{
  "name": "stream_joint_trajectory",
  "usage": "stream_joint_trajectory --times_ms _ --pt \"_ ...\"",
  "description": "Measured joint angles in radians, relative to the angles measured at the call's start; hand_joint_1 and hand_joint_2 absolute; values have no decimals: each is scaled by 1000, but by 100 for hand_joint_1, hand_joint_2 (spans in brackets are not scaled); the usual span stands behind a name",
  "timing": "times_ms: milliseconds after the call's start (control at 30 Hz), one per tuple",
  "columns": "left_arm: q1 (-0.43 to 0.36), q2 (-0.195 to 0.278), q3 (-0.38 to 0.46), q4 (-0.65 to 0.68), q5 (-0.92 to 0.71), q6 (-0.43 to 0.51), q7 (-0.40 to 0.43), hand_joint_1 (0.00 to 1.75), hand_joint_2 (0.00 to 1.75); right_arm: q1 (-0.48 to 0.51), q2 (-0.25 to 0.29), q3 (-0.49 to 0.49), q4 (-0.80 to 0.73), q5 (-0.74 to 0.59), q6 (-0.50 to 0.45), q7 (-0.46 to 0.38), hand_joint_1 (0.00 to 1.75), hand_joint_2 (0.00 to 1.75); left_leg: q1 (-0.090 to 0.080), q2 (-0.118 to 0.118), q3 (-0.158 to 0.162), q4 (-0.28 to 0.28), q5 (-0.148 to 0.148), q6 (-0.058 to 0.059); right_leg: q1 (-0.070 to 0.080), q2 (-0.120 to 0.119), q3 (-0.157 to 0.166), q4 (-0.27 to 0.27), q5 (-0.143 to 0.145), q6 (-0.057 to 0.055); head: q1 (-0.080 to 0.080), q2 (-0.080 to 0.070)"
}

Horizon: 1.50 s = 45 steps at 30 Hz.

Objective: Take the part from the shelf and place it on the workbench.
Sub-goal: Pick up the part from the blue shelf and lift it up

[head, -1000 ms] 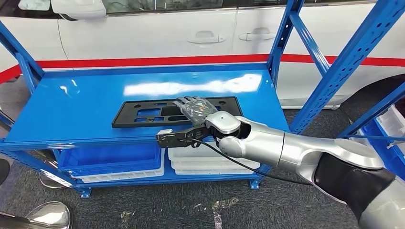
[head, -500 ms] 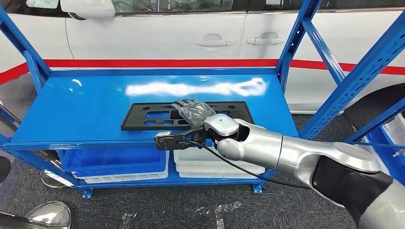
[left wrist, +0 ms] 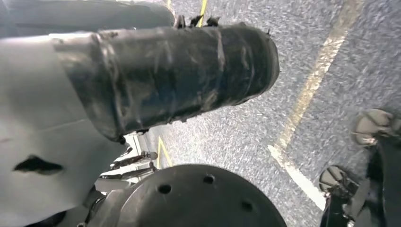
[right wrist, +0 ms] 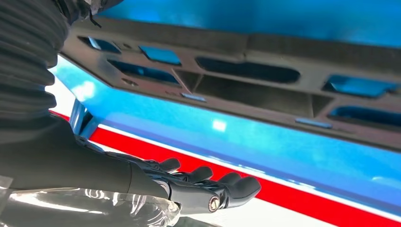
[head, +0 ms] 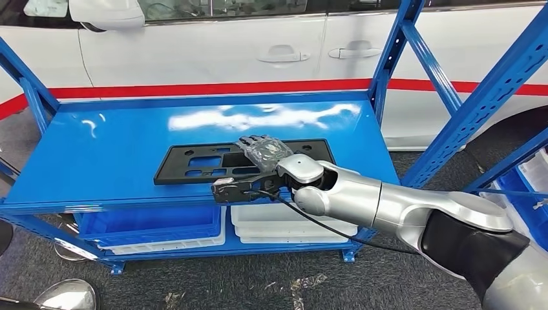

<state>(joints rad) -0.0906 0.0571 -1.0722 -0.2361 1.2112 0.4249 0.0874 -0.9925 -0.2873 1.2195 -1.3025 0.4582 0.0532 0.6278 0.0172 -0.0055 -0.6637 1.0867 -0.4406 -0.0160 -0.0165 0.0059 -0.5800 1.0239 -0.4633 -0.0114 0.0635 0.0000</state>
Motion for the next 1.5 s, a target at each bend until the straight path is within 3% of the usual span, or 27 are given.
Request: stream_joint_trajectory --times_ms 67,200,233,300,367,400,433,467,533,600,700,767,833,867,900,967,1033,1067,1200,1267,1333,1367,1400,1433,1500 --pt "-1 0 0 0 0 0 -1 0 0 -1 0 0 2 0 0 0 0 175 -3 -1 26 -54 7 7 4 1 0 4 -7 11 -1 0" --pt "-1 0 0 0 0 0 -4 0 0 -1 0 -1 5 0 0 -3 0 175 -2 -2 37 -63 3 32 4 -1 -8 30 -29 29 2 0" --pt "-1 0 0 0 0 0 -4 0 0 -1 0 -1 5 0 0 -5 0 175 -1 -2 42 -65 3 37 4 -2 -26 71 -51 32 3 0" --pt "0 0 0 0 1 -1 -5 0 0 2 1 -1 8 0 -1 -8 0 175 -3 -2 46 -66 -1 46 4 -3 -93 203 -104 35 6 0" --pt "0 0 0 0 1 -3 -8 0 0 8 1 -1 13 -2 -1 -13 0 175 -6 -3 50 -66 -6 50 5 -3 -149 289 -117 33 7 0" --pt "0 0 0 0 1 -4 -9 0 0 11 1 -1 16 -3 -1 -17 0 175 -8 -5 54 -65 -8 51 6 -3 -152 280 -97 30 7 0" --pt "0 0 0 0 1 -4 -9 0 0 12 1 -1 19 -4 -1 -21 0 175 -9 -6 59 -65 -11 51 8 -3 -135 230 -60 25 7 0" --pt "0 -1 0 0 1 -3 -10 0 0 12 1 -1 21 -6 -2 -25 0 175 -10 -7 63 -66 -15 50 11 -3 -107 158 -19 16 7 0" --pt "-1 -4 0 0 1 0 -11 0 0 12 2 -2 26 -10 -4 -33 0 175 -13 -8 67 -65 -20 46 18 -3 -54 40 26 3 7 0" --pt "-3 -11 0 0 -1 11 -15 0 0 13 4 -2 33 -17 -7 -34 0 175 -15 -8 66 -68 -20 39 23 -2 -38 7 26 -1 7 0" --pt "-6 -30 0 0 -3 43 -23 0 0 22 4 -10 42 -23 -9 -33 0 175 -17 -6 64 -56 -33 24 12 -3 -25 -10 30 -8 6 0" --pt "-6 -41 0 0 -4 56 -24 0 0 28 4 -17 49 -22 -9 -38 0 175 -14 -3 22 31 -79 15 6 -5 -15 -18 30 -13 4 0" --pt "-6 -48 0 0 -5 57 -23 0 0 39 6 -20 56 -21 -9 -43 0 175 -9 -1 -50 164 -128 7 6 -6 -13 -18 27 -17 4 0" --pt "-6 -50 0 0 -5 55 -23 0 0 47 6 -20 58 -21 -10 -45 0 175 -6 -1 -75 204 -132 4 6 -5 -12 -17 25 -17 4 0" --pt "-6 -51 0 0 -5 53 -23 0 0 53 7 -21 61 -20 -10 -47 0 175 -4 -1 -84 208 -118 1 5 -5 -10 -16 23 -16 4 0" --pt "-6 -51 0 0 -6 51 -24 0 0 60 8 -24 66 -19 -11 -48 0 175 0 0 -44 107 -45 -1 4 -3 -4 -12 15 -11 3 0" --pt "-6 -51 0 0 -6 49 -24 0 0 60 9 -30 70 -18 -12 -49 0 175 -1 0 15 -17 3 2 6 0 -2 -4 4 -1 3 0" --pt "-6 -51 0 0 -6 49 -24 0 0 60 9 -32 72 -18 -13 -49 0 175 -3 -1 31 -50 9 6 8 1 -2 -1 1 5 3 0" --pt "-7 -51 0 0 -6 46 -26 0 0 62 9 -39 78 -18 -13 -51 0 175 -4 -2 42 -69 3 28 6 0 -7 11 -13 23 2 0" --pt "-8 -51 0 0 -6 44 -28 0 0 63 10 -45 81 -19 -13 -55 0 175 -1 -2 51 -75 3 39 4 -2 -42 90 -56 31 6 0" --pt "-9 -51 0 0 -6 40 -30 0 0 70 10 -48 88 -20 -12 -62 0 175 -2 -2 54 -75 0 46 4 -2 -111 223 -107 36 10 0" --pt "-9 -51 0 0 -6 39 -31 0 0 76 10 -48 92 -21 -12 -65 0 175 -2 -3 55 -75 -2 47 4 -2 -140 269 -115 37 10 0" --pt "-9 -51 0 0 -6 39 -31 0 0 82 10 -48 97 -22 -12 -69 0 175 -3 -4 57 -74 -4 48 4 -2 -153 282 -105 36 10 0" --pt "-9 -51 0 0 -6 39 -32 0 0 87 11 -48 102 -22 -13 -74 0 175 -3 -5 61 -73 -7 48 4 -2 -147 253 -76 34 10 0" --pt "-8 -51 0 0 -6 40 -34 0 0 90 13 -49 111 -23 -15 -83 0 175 -3 -7 68 -72 -15 44 5 -2 -93 123 -1 27 10 0"
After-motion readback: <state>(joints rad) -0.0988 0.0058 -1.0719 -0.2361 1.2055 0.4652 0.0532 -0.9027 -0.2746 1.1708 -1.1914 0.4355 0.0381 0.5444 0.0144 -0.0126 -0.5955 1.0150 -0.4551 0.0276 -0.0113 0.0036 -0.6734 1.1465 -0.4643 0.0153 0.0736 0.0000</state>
